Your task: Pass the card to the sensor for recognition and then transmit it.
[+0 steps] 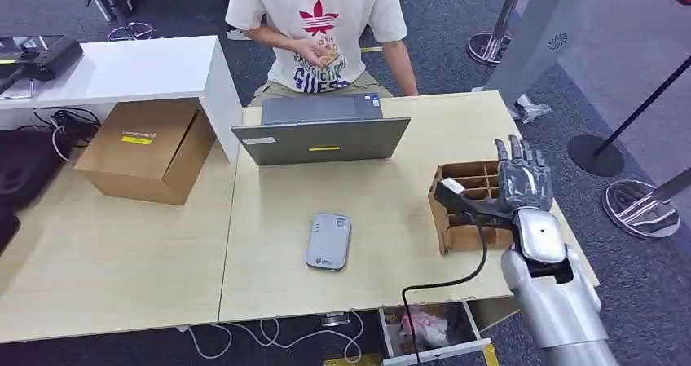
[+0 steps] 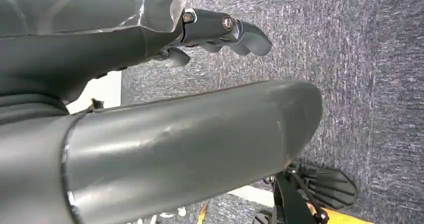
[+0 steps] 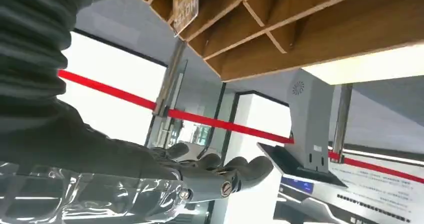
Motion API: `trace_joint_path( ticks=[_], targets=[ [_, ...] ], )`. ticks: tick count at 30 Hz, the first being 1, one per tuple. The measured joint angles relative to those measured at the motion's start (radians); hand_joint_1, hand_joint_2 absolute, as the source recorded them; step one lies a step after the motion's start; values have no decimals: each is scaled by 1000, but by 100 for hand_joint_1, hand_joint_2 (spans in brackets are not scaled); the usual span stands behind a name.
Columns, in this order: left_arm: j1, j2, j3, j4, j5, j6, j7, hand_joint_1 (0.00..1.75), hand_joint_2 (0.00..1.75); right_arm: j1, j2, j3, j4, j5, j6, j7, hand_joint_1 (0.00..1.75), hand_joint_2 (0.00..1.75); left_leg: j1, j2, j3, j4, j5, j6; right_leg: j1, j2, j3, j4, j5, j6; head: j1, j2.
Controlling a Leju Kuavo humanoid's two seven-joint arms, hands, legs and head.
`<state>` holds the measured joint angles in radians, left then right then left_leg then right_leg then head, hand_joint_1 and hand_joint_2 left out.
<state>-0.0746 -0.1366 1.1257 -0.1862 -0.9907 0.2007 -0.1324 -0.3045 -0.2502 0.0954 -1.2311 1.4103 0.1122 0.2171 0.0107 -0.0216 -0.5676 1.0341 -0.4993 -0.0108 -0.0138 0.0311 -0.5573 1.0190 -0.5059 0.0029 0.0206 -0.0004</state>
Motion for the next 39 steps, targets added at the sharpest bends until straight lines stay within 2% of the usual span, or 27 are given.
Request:
trace_joint_path(
  ticks=[6, 18, 39],
  targets=[
    [-1, -2, 0, 0, -6, -1, -5, 0, 0, 19, -4, -2, -16, -5, 35, 6, 0, 175, 0, 0, 0, 0, 0, 0, 0, 0, 0, 0, 0, 0, 0, 0],
    [-1, -2, 0, -1, -12, -1, -5, 0, 0, 53, -35, -27, -14, -17, 47, 10, 0, 175, 0, 0, 0, 0, 0, 0, 0, 0, 0, 0, 0, 0, 0, 0],
    [-2, -3, 0, -1, -24, -2, -5, 0, 0, 73, -51, -58, 6, 3, 11, 33, 0, 175, 0, 0, 0, 0, 0, 0, 0, 0, 0, 0, 0, 0, 0, 0]
  ],
)
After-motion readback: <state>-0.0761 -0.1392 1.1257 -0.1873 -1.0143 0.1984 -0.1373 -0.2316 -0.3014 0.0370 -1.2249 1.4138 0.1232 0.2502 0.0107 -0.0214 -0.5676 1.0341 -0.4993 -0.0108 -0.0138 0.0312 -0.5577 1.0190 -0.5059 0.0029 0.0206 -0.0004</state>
